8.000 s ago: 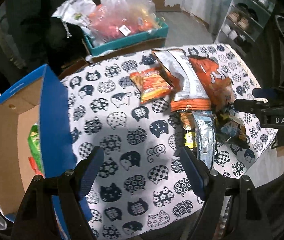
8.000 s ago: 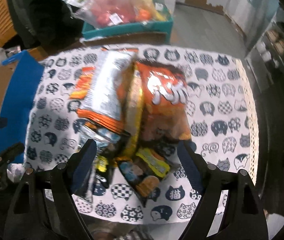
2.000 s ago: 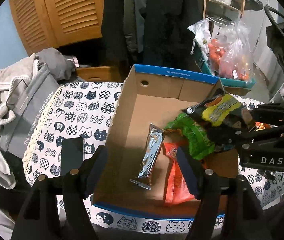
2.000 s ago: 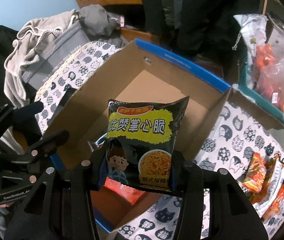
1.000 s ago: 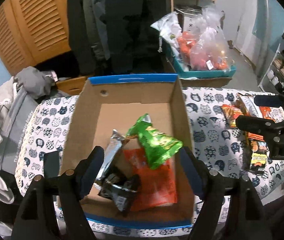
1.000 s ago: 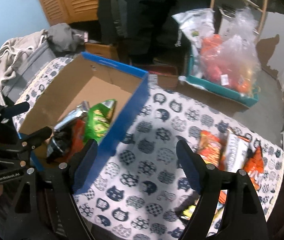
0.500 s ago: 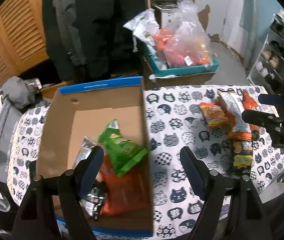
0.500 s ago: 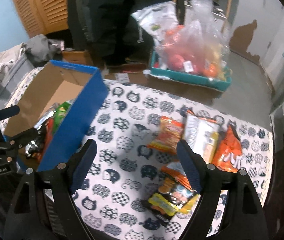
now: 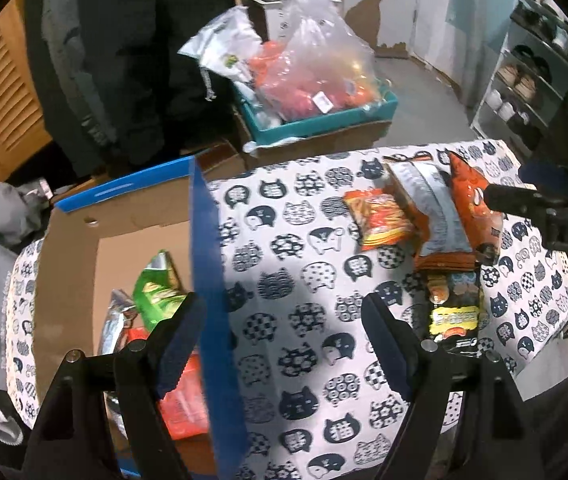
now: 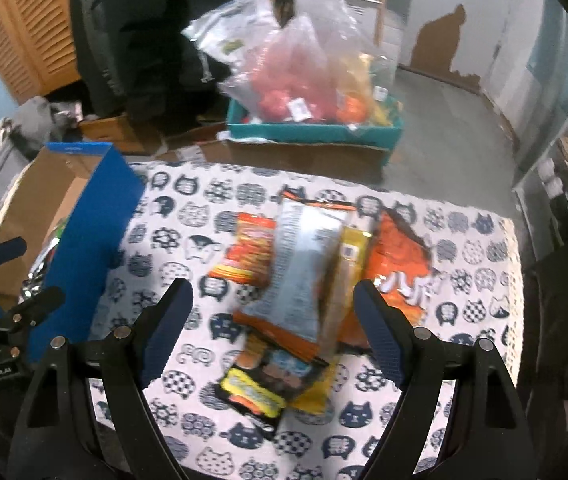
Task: Organize snacks
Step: 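Move both tools back toward the remaining snack pile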
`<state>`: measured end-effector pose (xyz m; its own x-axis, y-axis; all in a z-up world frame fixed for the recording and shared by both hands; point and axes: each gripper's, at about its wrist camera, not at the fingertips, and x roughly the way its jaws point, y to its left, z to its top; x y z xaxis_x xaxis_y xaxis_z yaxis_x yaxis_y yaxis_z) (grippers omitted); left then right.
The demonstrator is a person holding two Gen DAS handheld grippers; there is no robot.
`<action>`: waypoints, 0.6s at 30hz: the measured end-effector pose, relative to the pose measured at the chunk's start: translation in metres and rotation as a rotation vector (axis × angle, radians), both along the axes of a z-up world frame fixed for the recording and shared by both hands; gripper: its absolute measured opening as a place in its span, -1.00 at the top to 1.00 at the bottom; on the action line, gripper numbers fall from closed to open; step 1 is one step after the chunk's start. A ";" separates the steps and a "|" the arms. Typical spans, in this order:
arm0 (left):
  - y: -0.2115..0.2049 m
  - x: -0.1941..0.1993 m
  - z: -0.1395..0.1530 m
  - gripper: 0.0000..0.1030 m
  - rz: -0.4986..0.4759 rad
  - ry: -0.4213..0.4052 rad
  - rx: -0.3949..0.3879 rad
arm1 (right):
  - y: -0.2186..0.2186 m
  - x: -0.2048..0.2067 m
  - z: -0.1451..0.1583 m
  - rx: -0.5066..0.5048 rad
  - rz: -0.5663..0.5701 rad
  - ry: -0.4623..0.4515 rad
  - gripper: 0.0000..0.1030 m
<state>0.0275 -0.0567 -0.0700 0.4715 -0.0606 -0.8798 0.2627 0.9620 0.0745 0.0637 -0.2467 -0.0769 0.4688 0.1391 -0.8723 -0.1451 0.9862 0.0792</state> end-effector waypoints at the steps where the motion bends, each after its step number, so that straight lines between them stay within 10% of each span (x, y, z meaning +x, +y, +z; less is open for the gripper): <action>1: -0.004 0.001 -0.001 -0.58 -0.008 0.004 0.001 | -0.005 0.000 -0.001 -0.003 -0.010 0.000 -0.59; 18: -0.085 0.039 -0.032 -0.72 -0.100 0.117 -0.041 | -0.084 0.015 -0.045 -0.014 -0.156 0.091 -0.59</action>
